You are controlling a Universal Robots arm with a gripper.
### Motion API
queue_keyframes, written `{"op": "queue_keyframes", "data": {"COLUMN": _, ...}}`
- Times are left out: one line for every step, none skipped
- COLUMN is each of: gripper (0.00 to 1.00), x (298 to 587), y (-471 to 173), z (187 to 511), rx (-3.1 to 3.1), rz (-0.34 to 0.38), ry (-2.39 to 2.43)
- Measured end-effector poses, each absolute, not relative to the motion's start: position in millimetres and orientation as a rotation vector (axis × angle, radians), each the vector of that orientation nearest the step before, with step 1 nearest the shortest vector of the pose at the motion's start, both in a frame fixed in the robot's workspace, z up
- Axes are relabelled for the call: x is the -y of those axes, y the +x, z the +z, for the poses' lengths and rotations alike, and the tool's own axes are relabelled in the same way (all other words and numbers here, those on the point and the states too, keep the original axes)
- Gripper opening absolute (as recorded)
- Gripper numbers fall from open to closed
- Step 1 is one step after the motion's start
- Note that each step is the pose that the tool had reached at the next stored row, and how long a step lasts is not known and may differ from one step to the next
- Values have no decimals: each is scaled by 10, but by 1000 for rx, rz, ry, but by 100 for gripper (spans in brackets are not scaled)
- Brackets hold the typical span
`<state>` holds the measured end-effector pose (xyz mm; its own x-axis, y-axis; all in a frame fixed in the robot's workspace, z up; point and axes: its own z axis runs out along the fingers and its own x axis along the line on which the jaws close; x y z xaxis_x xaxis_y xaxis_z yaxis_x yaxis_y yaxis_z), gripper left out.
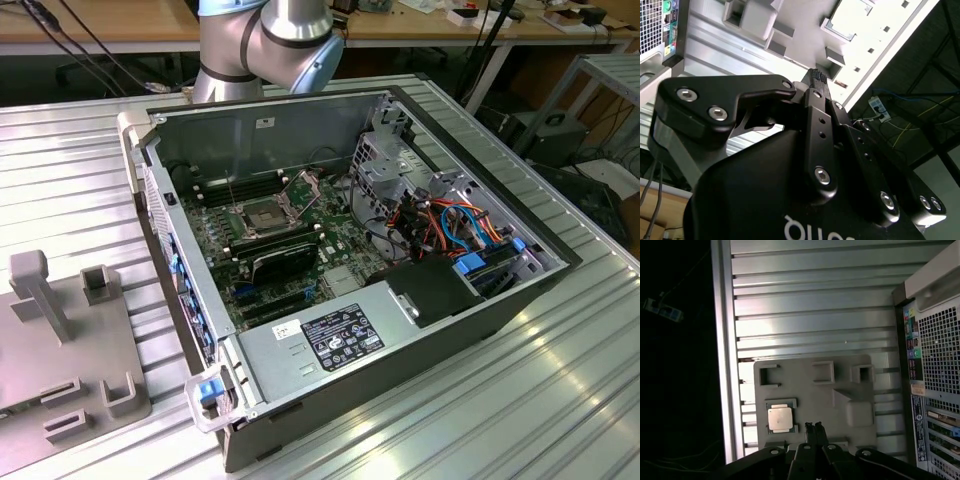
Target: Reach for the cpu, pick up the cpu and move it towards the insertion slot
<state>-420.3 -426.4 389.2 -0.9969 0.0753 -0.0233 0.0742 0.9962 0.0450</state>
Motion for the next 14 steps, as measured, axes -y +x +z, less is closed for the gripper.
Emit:
{"op": "queue_keyframes", "data": {"gripper": 11, "x": 4264, "y": -4212, "z": 3892, "rx": -3114, "rz": 69, "ry": 117}}
{"op": "queue_keyframes", "data": {"gripper": 11, "x": 4264, "y": -4219, "z": 3892, "rx": -3114, "rz": 69, "ry": 117}}
{"op": "queue_keyframes", "data": {"gripper": 11, "x": 4264, "y": -4229, "z": 3892, "rx": -3114, "rz": 69, "ry": 117}}
{"op": "queue_keyframes", "data": {"gripper": 11, "x": 4264, "y": -4238, "z": 3892, "rx": -3114, "rz": 69, "ry": 117}}
{"op": "queue_keyframes", "data": {"gripper": 11, "x": 4264, "y": -4257, "z": 3892, "rx": -3114, "rz": 69, "ry": 117}}
{"op": "queue_keyframes", "data": {"gripper": 11, "x": 4264, "y": -4270, "z": 3892, "rx": -3114, "rz": 69, "ry": 117}}
{"op": "queue_keyframes", "data": {"gripper": 11, "x": 4264, "y": -4281, "z": 3892, "rx": -3114, "rz": 69, "ry": 117}}
{"op": "queue_keyframes", "data": {"gripper": 11, "x": 4264, "y": -4292, "z": 3892, "rx": -3114, "rz": 69, "ry": 117}}
{"op": "queue_keyframes", "data": {"gripper": 11, "x": 4266, "y": -4301, "z": 3892, "rx": -3114, "rz": 69, "ry": 117}}
{"op": "queue_keyframes", "data": {"gripper": 11, "x": 4275, "y": -4314, "z": 3892, "rx": -3114, "rz": 69, "ry": 116}}
{"op": "queue_keyframes", "data": {"gripper": 11, "x": 4286, "y": -4325, "z": 3892, "rx": -3114, "rz": 69, "ry": 116}}
{"op": "queue_keyframes", "data": {"gripper": 11, "x": 4302, "y": -4342, "z": 3892, "rx": -3114, "rz": 69, "ry": 117}}
{"op": "queue_keyframes", "data": {"gripper": 11, "x": 4308, "y": -4358, "z": 3891, "rx": -3114, "rz": 69, "ry": 117}}
{"op": "queue_keyframes", "data": {"gripper": 11, "x": 4314, "y": -4385, "z": 3890, "rx": -3114, "rz": 69, "ry": 117}}
